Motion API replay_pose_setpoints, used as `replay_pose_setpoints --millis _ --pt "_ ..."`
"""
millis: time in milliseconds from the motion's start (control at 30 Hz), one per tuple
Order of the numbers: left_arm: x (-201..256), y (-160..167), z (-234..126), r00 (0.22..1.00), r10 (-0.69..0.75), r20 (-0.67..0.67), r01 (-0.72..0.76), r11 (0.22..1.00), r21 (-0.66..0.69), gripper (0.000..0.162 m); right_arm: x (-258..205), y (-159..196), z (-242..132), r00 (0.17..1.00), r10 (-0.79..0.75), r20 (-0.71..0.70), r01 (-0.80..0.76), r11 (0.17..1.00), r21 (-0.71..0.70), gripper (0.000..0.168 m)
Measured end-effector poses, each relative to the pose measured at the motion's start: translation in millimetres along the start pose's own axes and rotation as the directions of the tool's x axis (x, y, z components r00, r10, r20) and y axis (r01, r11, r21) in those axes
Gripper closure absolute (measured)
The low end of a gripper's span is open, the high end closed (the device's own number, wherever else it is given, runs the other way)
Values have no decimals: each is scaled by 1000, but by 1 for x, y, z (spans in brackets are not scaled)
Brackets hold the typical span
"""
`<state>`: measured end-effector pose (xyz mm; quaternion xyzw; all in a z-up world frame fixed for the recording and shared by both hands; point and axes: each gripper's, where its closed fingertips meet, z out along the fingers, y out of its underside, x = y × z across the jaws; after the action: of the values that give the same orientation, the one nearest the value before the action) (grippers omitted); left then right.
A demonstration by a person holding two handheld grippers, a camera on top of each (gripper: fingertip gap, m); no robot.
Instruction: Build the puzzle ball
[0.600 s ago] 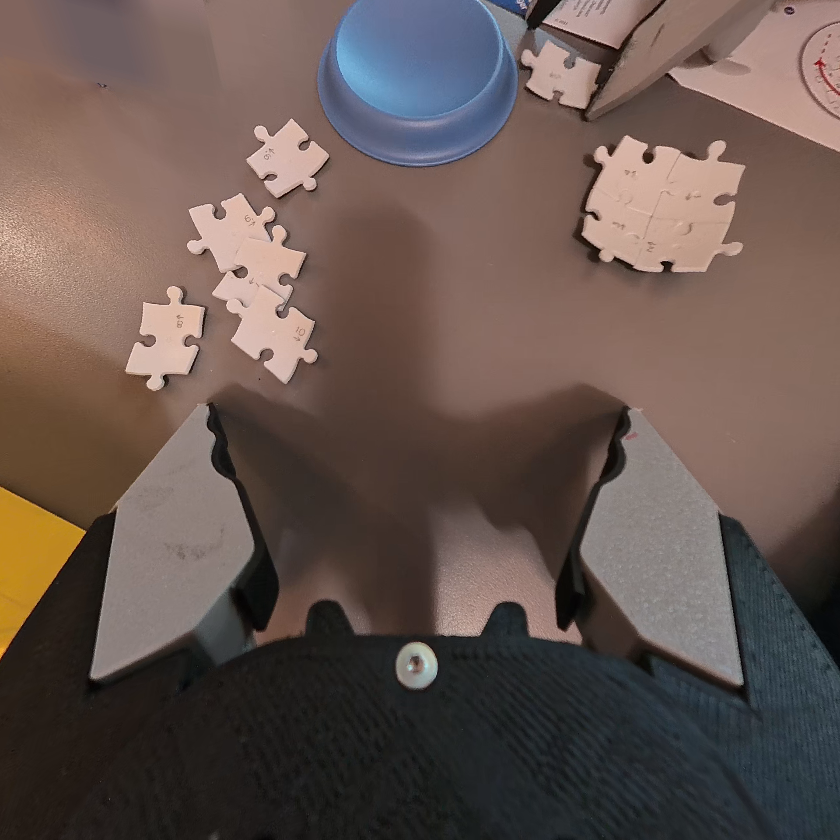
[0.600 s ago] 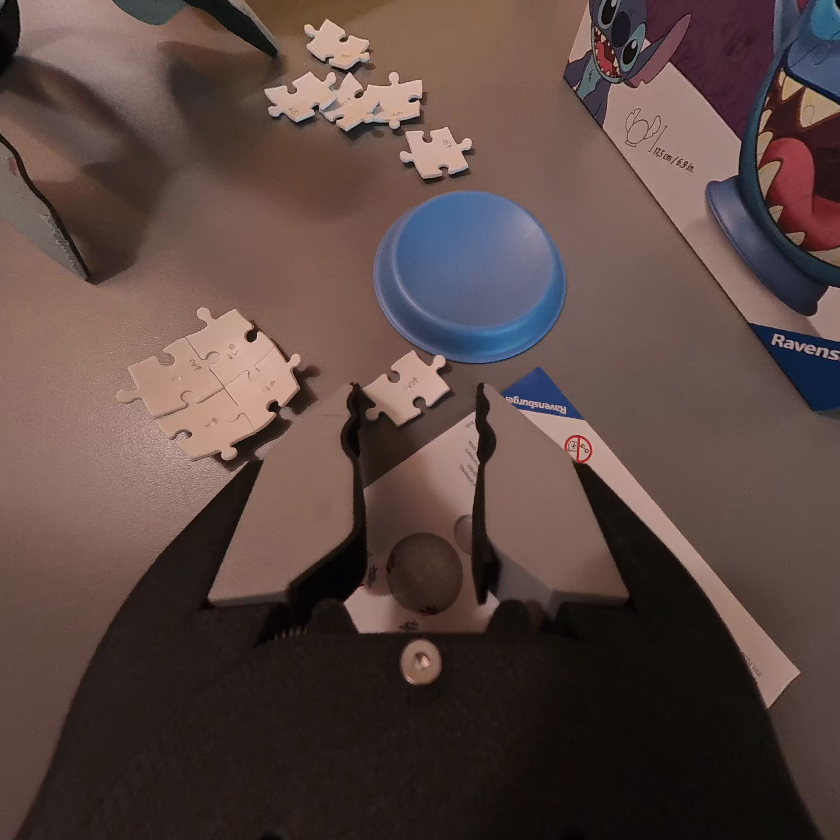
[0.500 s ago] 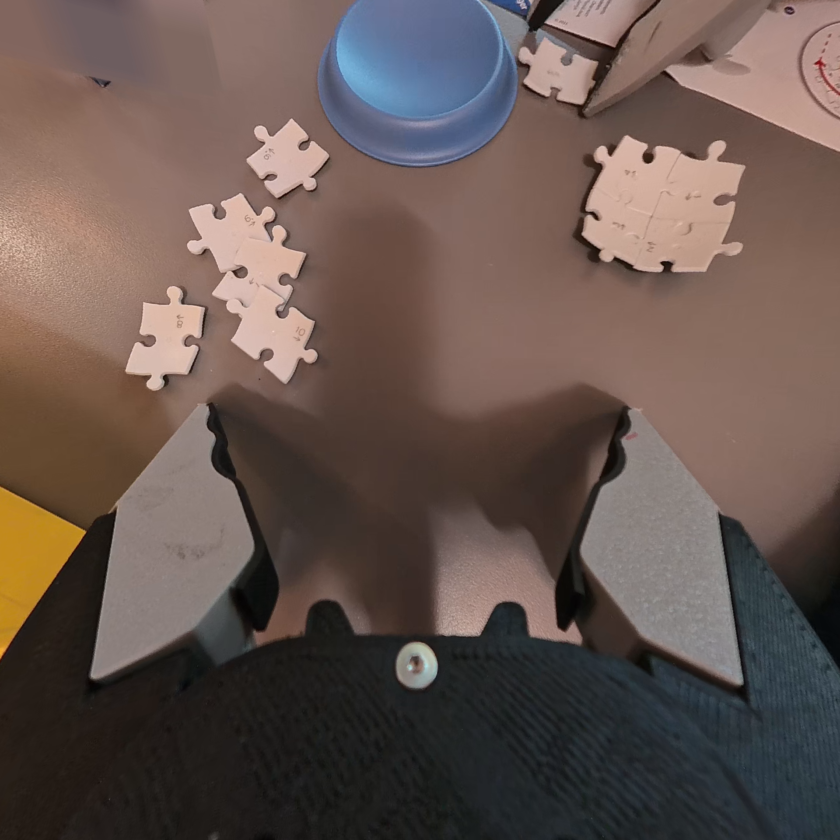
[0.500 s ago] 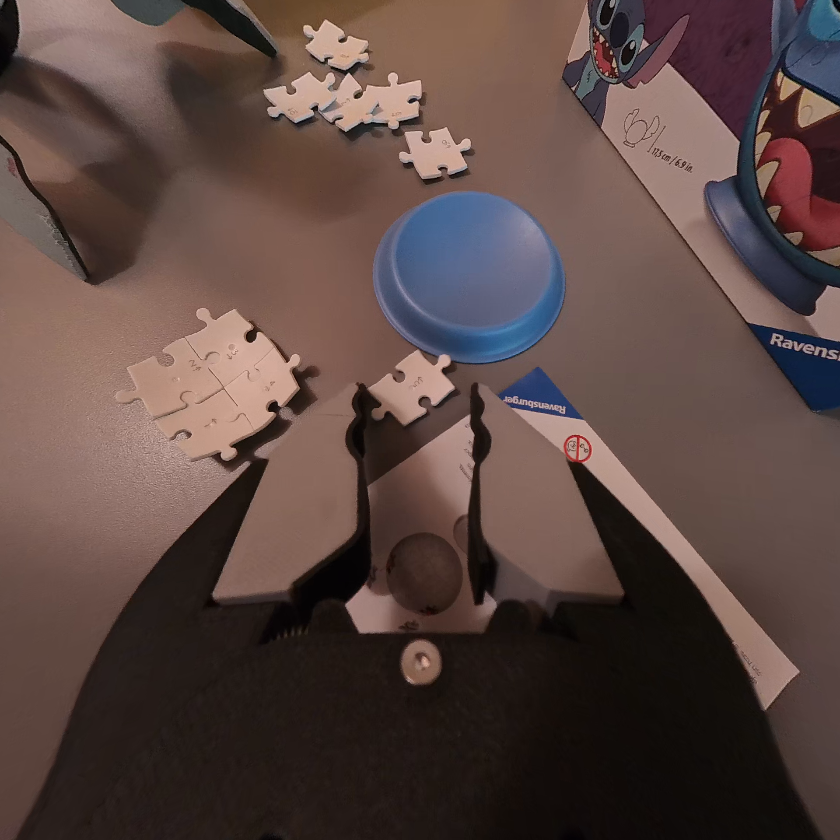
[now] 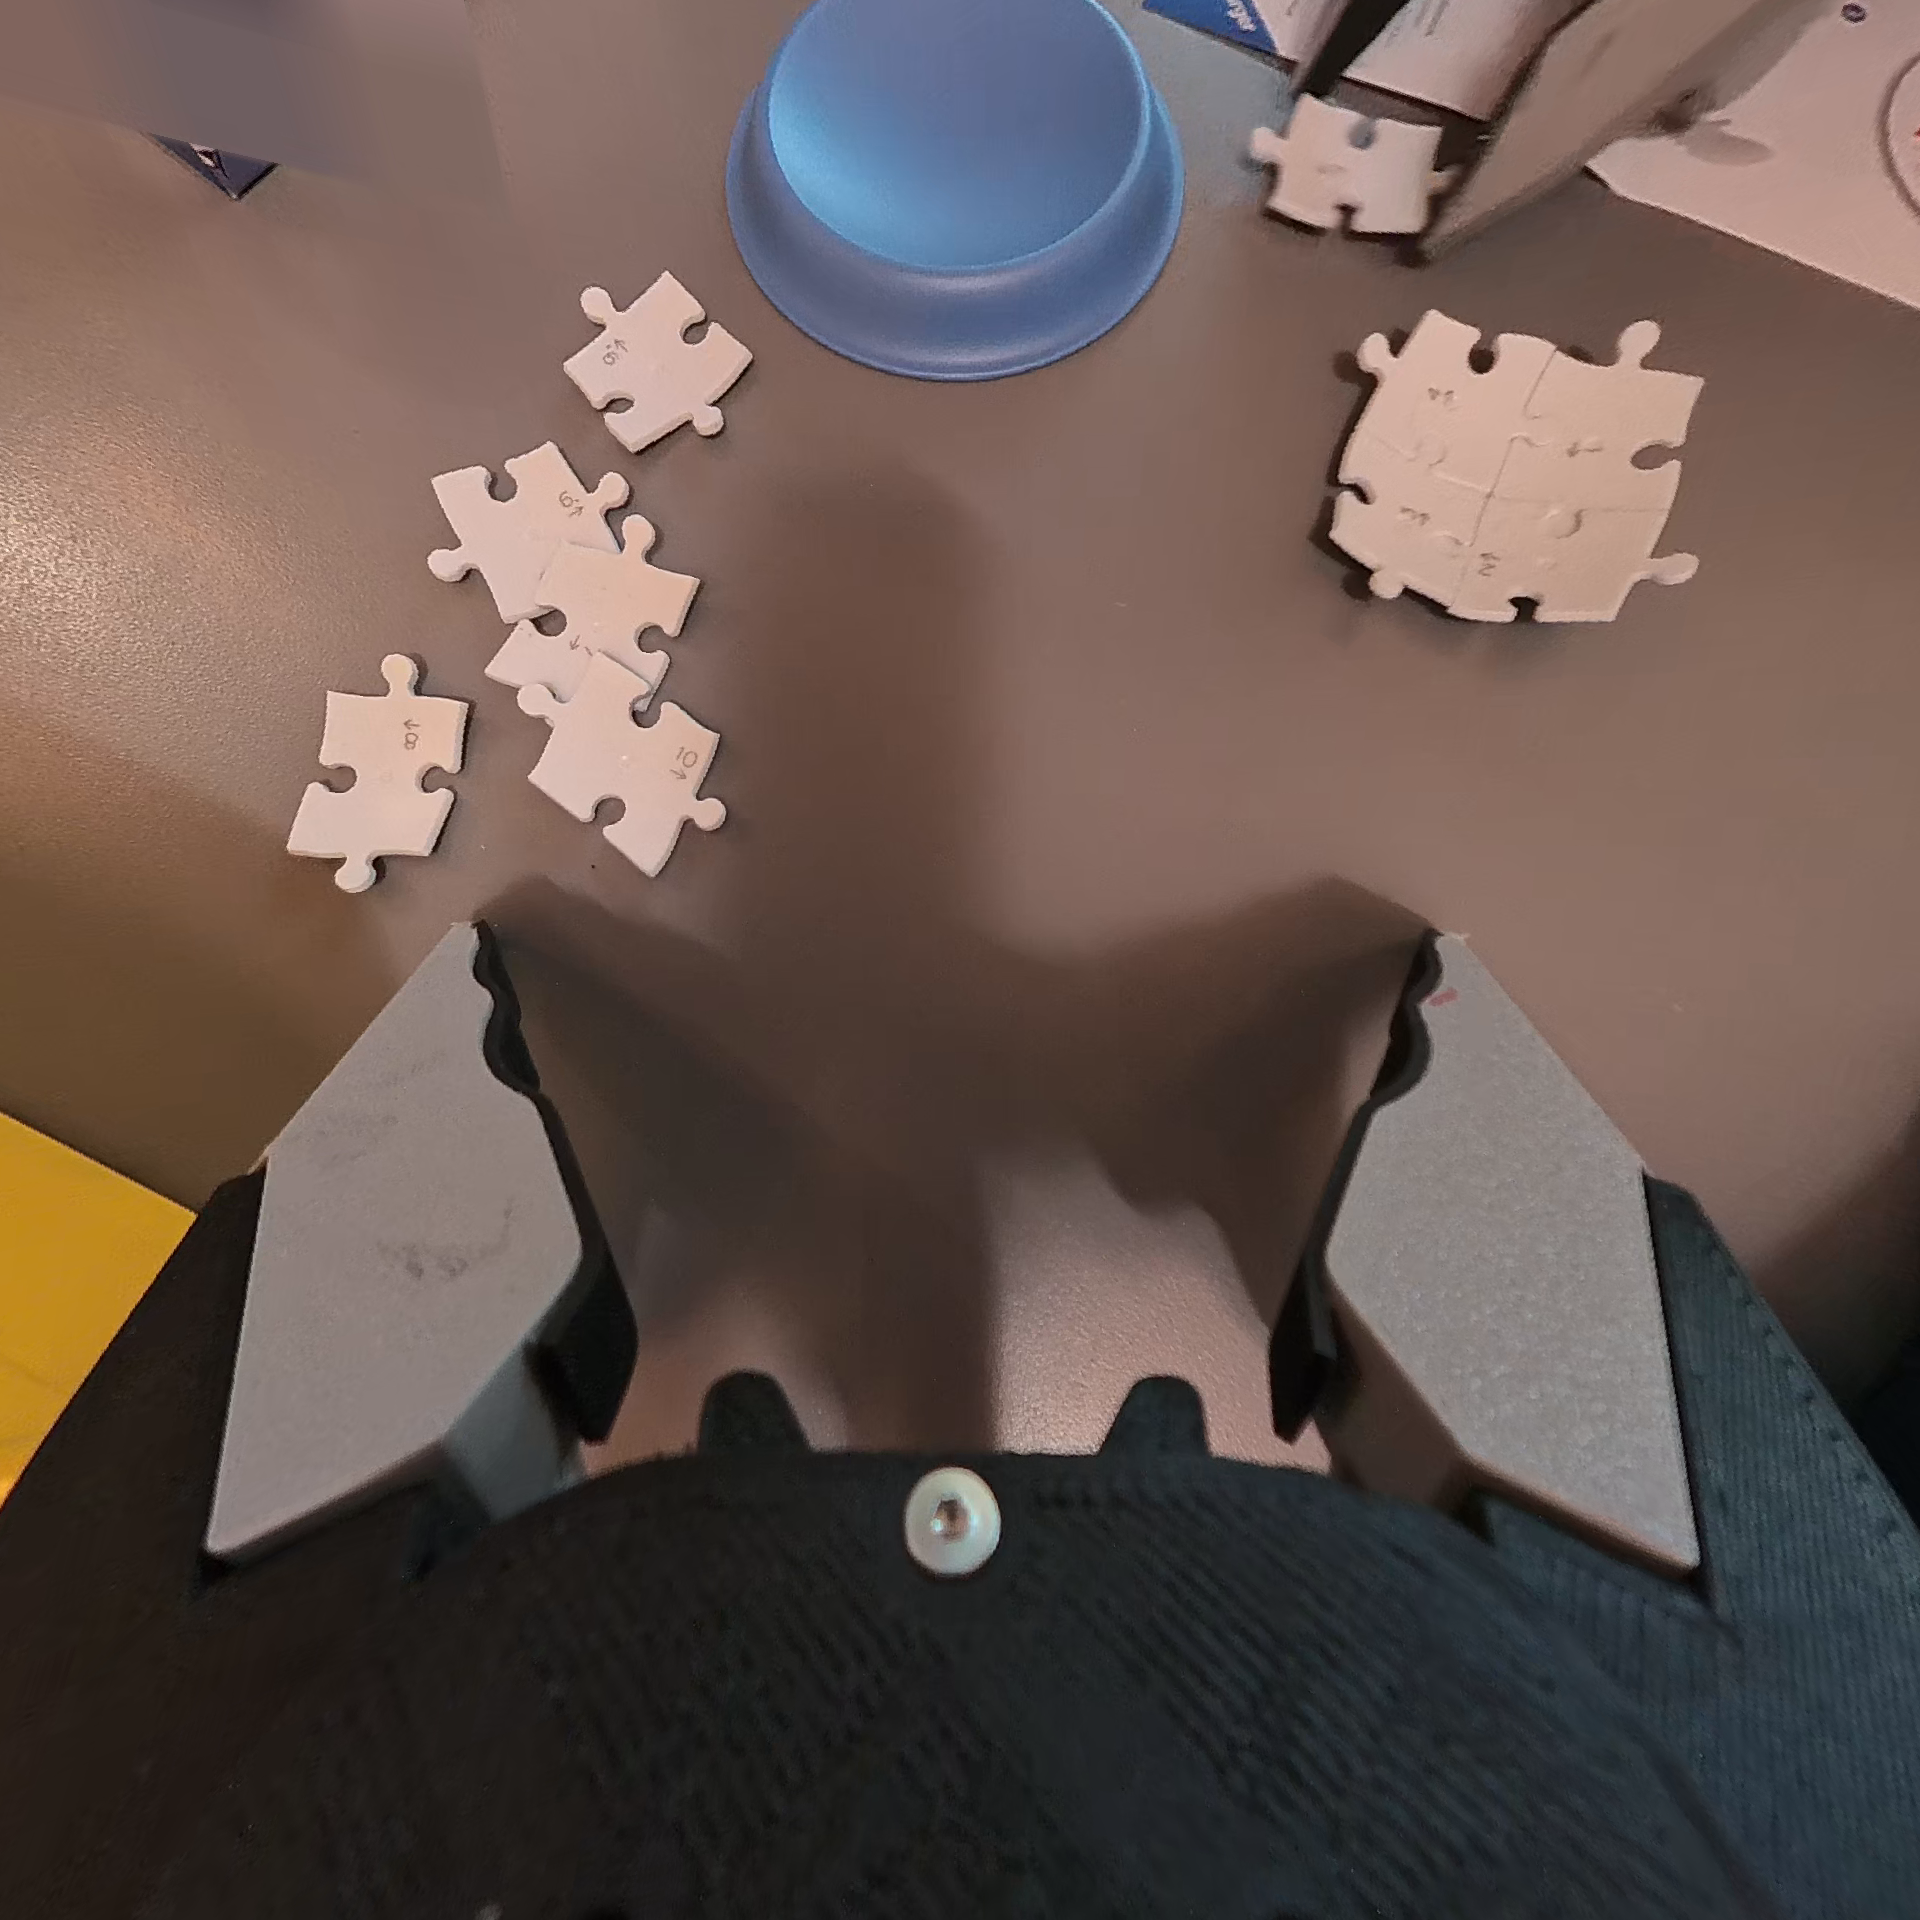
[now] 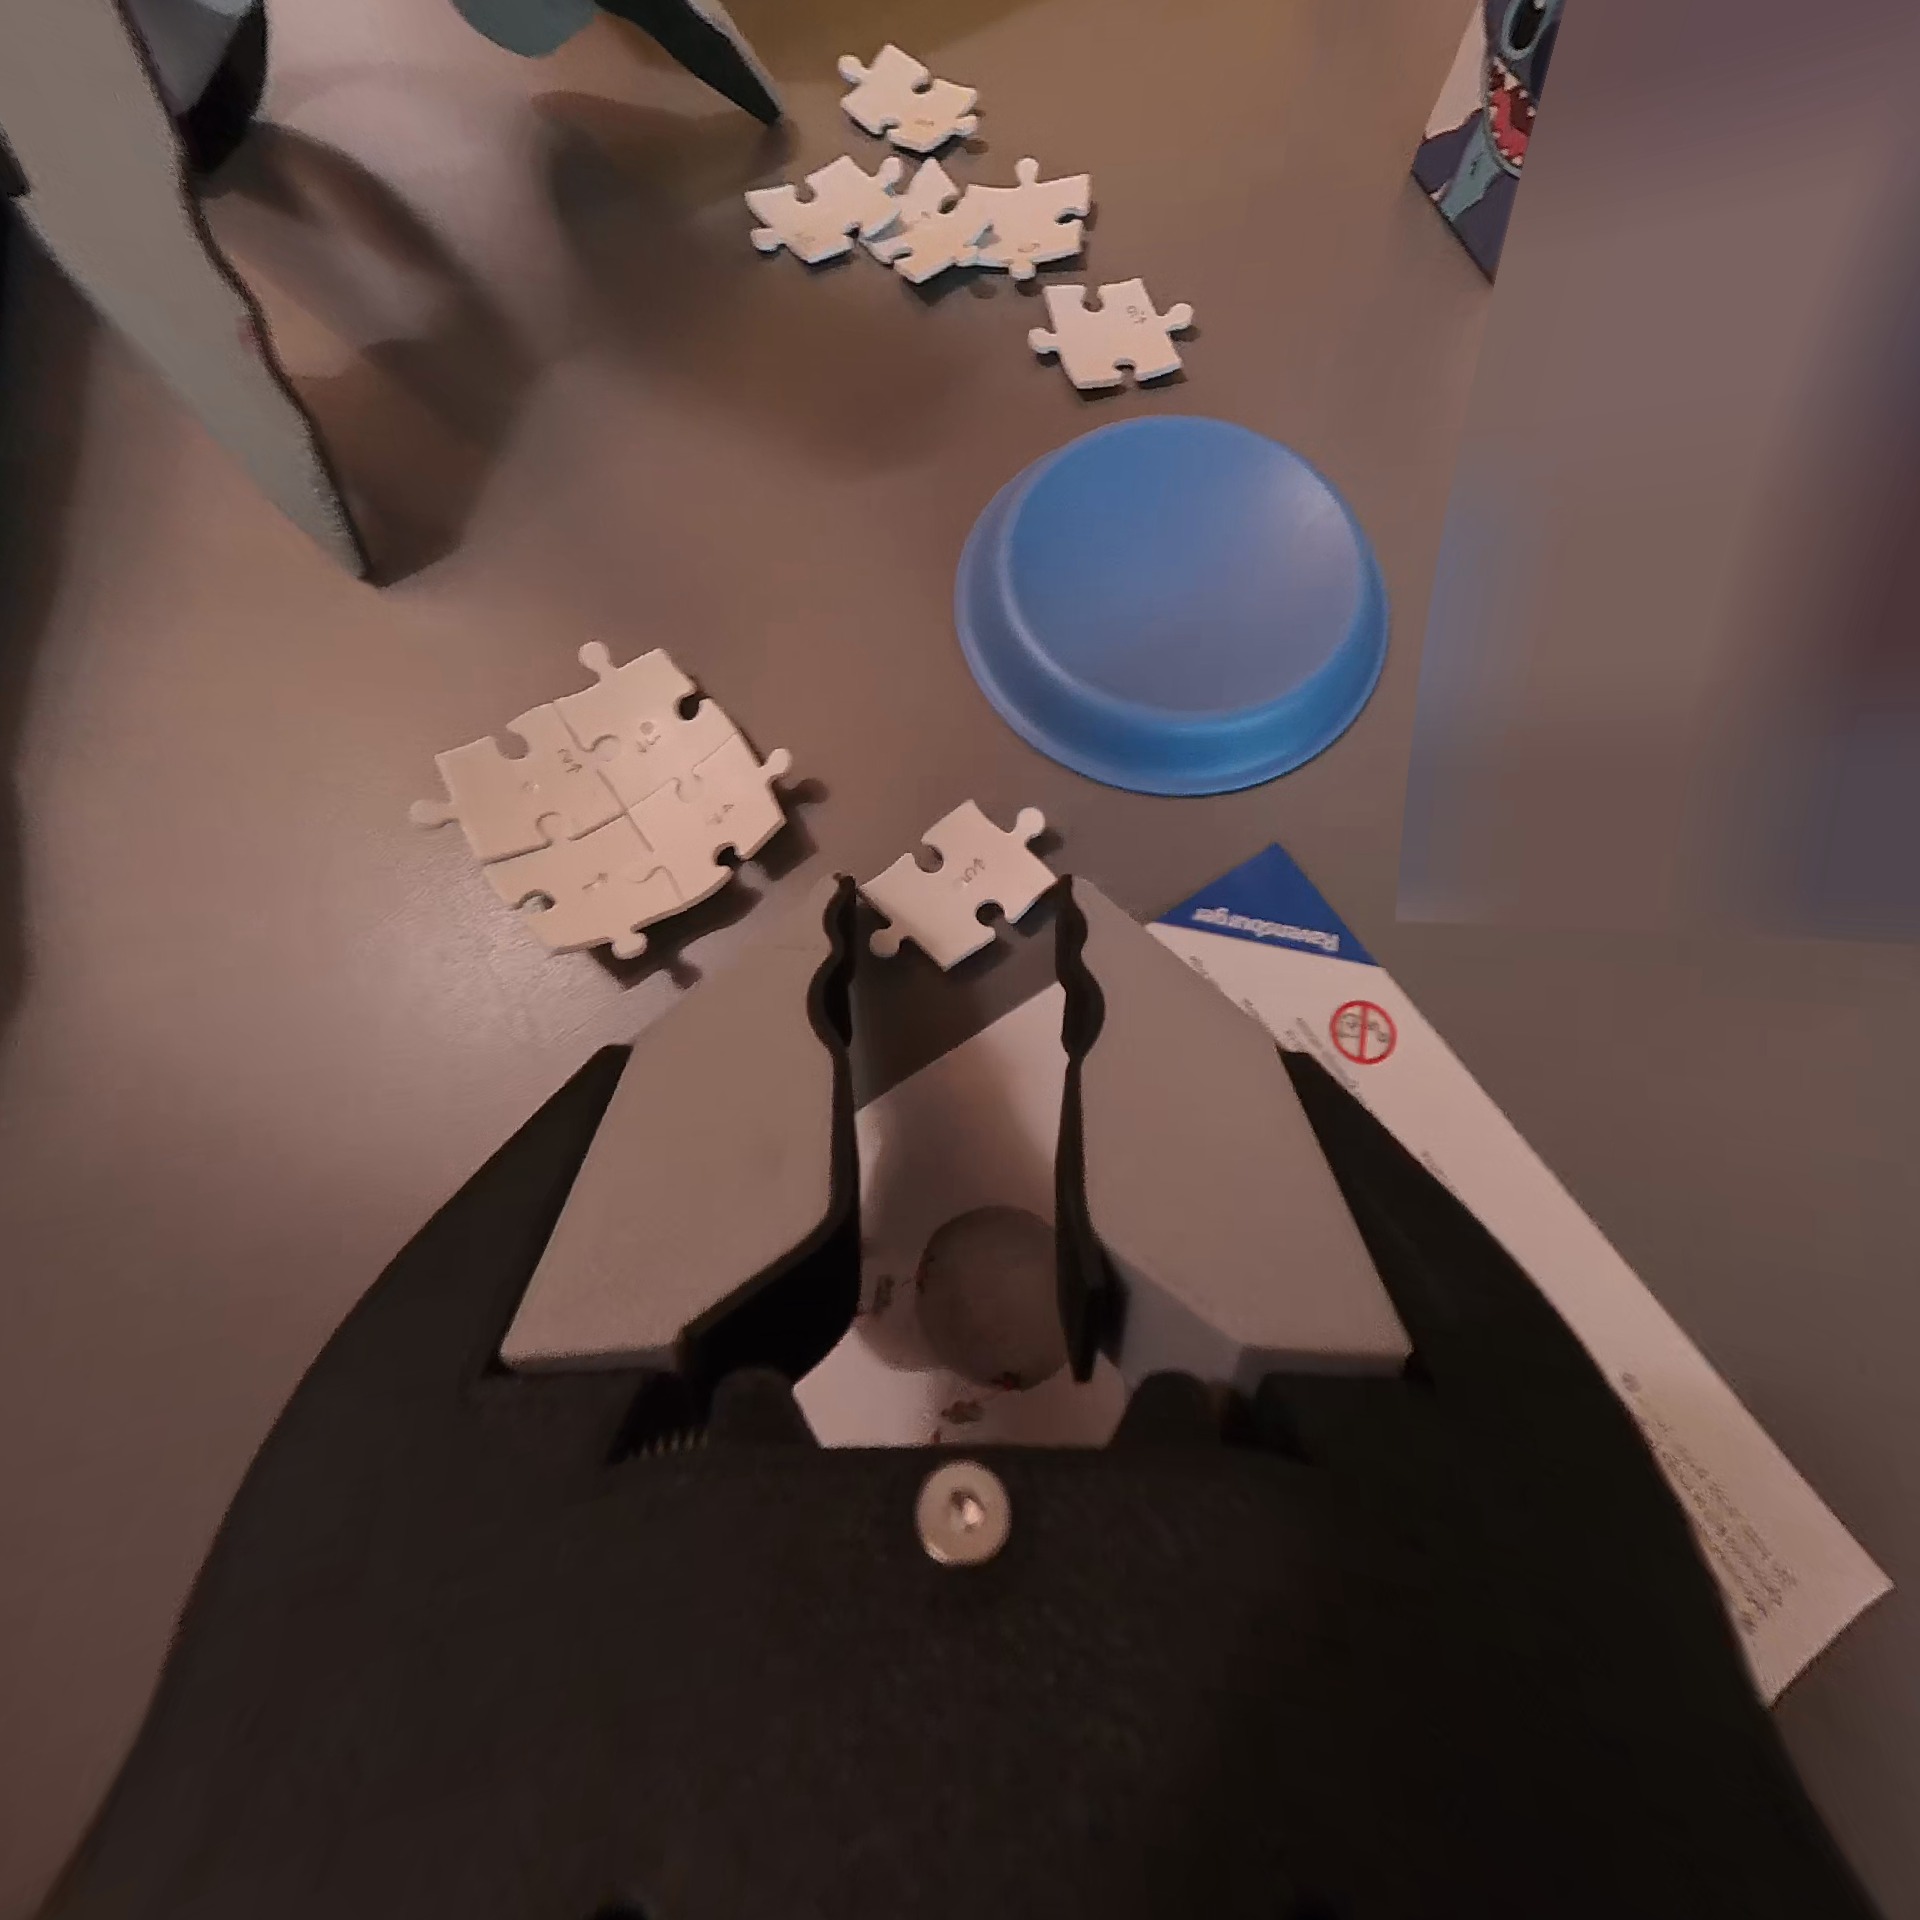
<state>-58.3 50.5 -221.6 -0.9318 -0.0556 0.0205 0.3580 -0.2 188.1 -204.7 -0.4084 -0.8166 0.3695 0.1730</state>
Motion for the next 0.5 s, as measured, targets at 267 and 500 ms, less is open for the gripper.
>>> replay_pose_setpoints --millis 267,500 --pt "0 0 0 1000 0 0 0 1000 0 3 -30 -5 -18 987 -7 158 -1 999 50 133" --pt "0 0 0 1000 0 0 0 1000 0 3 -42 -7 -16 984 -46 171 41 999 34 133"
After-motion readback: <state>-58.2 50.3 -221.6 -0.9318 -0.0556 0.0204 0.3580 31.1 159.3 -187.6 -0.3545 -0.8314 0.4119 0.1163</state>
